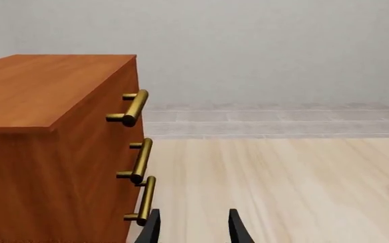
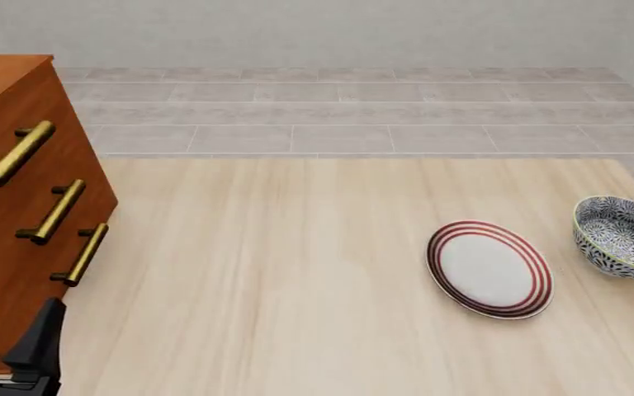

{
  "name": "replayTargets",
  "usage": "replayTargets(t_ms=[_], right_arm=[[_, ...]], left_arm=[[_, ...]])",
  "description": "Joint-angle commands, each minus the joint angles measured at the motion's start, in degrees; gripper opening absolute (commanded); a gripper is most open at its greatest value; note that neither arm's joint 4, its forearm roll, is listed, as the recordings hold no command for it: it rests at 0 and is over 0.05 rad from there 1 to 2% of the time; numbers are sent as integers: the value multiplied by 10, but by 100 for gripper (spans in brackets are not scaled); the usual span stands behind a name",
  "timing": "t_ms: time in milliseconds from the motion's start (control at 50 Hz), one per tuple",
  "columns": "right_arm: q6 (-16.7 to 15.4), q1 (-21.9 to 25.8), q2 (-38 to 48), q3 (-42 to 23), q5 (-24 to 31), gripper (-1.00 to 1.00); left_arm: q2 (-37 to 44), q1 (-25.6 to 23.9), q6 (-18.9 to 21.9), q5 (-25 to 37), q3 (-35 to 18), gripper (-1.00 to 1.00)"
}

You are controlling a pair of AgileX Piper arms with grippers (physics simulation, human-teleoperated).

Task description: Put the bowl on top of the cabinet.

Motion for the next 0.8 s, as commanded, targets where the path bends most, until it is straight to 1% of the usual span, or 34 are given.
replayTargets(t_ms=[20, 60, 100, 160, 280, 320, 360, 400, 480, 600, 660, 720, 800], right_arm=[[-10, -22, 70, -26, -8, 100], [-13, -23, 79, -27, -12, 100], [-5, -18, 93, -32, -7, 100], [-5, -18, 117, -38, -10, 100], [1, -13, 135, -48, -3, 100], [10, -6, 142, -53, 4, 100], [11, -4, 146, -56, 7, 100], [3, -10, 156, -63, 8, 100], [1, -13, 164, -75, 16, 100], [-14, -19, 175, -88, 28, 100], [-15, -17, 179, -91, 33, 100], [-26, -26, 185, -98, 35, 100], [-26, -27, 186, -107, 42, 100]], left_arm=[[2, 0, 0, -2, 2, 100], [3, 0, 0, -4, 3, 100], [5, 0, 0, -6, 4, 100], [6, -1, 0, -8, 5, 100], [8, -3, 0, -9, 5, 100], [9, -2, 0, -11, 4, 100], [10, -1, -2, -11, 4, 100], [11, -2, -4, -12, 4, 100], [12, -4, -4, -13, 5, 100], [14, -7, -6, -17, 7, 100], [18, -7, -10, -20, 7, 100], [18, -6, -10, -19, 7, 100], [17, -5, -10, -16, 5, 100]])
